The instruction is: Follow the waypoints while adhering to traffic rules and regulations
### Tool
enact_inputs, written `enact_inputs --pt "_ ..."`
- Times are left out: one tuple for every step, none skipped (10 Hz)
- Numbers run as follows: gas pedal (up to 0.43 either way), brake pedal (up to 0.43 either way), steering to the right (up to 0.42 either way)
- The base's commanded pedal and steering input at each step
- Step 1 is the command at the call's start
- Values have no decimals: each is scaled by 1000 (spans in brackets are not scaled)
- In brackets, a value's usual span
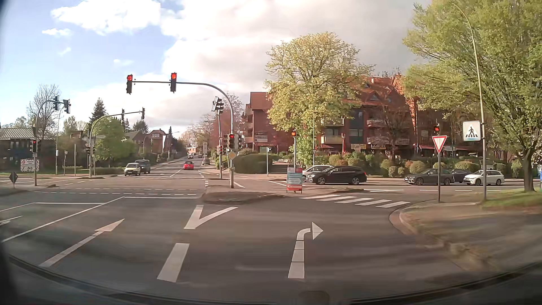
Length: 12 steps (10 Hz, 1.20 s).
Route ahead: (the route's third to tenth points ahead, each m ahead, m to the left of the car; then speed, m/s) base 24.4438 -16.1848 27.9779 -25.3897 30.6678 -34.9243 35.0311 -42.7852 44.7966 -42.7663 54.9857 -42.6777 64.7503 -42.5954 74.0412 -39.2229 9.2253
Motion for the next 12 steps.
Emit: enact_inputs --pt "0 232 63" --pt "0 232 67" --pt "0 238 73" --pt "0 244 79" --pt "0 256 88" --pt "0 256 100" --pt "0 256 111" --pt "0 250 130" --pt "0 220 152" --pt "0 104 166" --pt "0 6 182" --pt "0 6 200"
